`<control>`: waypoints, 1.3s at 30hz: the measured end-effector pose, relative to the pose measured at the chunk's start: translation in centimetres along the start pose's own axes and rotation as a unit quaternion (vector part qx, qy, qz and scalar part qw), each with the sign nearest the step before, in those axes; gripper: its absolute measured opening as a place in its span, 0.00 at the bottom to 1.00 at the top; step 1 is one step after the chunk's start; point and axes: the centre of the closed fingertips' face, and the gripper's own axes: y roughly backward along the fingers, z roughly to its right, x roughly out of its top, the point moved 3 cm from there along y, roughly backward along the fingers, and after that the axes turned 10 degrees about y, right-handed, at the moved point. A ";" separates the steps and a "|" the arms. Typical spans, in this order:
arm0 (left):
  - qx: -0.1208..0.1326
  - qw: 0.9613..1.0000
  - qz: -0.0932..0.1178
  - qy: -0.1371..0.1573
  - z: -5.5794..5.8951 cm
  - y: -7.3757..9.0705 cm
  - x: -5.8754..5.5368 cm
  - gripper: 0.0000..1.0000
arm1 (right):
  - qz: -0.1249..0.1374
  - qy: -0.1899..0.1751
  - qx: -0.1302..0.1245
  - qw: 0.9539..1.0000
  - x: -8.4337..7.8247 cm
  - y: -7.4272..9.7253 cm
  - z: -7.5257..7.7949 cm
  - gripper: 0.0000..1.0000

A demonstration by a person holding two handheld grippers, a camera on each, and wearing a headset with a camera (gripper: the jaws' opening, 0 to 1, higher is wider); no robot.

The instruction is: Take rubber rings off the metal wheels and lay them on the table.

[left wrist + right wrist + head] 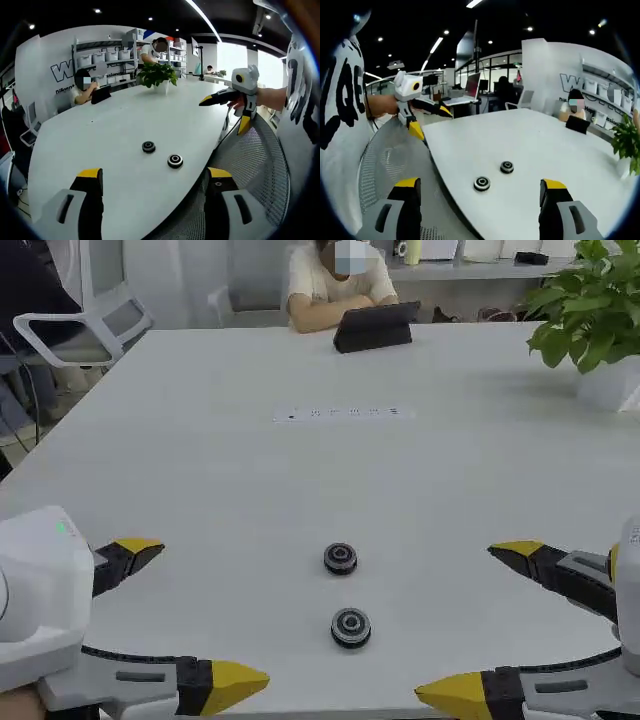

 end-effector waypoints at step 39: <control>-0.012 1.000 -0.007 -0.001 -0.2 -0.6 0.4 0.98 | -0.011 -0.007 -0.001 1.000 -0.5 0.0 0.9 0.99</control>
